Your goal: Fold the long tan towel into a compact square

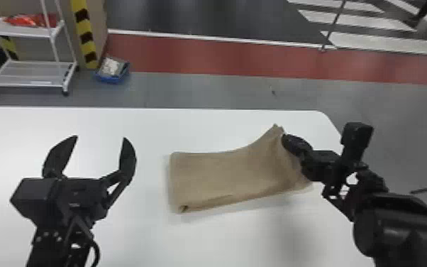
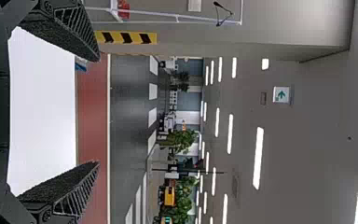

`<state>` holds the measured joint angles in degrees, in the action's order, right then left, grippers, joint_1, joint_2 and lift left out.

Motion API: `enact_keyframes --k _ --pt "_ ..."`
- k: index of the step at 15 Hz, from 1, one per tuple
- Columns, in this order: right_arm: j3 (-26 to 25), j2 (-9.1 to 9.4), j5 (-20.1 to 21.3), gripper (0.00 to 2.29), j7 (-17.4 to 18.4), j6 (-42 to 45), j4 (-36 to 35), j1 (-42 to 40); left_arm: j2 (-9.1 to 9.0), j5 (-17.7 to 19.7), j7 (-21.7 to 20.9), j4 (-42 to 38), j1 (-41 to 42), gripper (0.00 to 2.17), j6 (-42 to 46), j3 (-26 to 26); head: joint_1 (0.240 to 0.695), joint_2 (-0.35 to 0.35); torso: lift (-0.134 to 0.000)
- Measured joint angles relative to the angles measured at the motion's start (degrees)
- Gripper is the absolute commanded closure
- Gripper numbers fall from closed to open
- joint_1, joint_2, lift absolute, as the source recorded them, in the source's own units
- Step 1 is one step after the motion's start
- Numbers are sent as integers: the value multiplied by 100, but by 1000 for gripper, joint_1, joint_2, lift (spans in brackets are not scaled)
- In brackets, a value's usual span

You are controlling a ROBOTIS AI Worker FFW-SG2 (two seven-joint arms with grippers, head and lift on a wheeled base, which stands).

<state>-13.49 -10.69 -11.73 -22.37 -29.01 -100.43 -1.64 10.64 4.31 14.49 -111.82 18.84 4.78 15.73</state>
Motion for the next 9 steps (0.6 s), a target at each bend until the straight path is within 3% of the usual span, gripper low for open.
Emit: enact_keyframes --k 4,9 --pt "-324 -21 -334 1146 -63 -168 -657 -170 -1 7 1 26 -12 103 -12 -37 695 -184 -123" --pt "-186 -119 71 1146 -66 -29 328 161 0 3 -26 45 -13 103 -15 -32 695 -203 -123"
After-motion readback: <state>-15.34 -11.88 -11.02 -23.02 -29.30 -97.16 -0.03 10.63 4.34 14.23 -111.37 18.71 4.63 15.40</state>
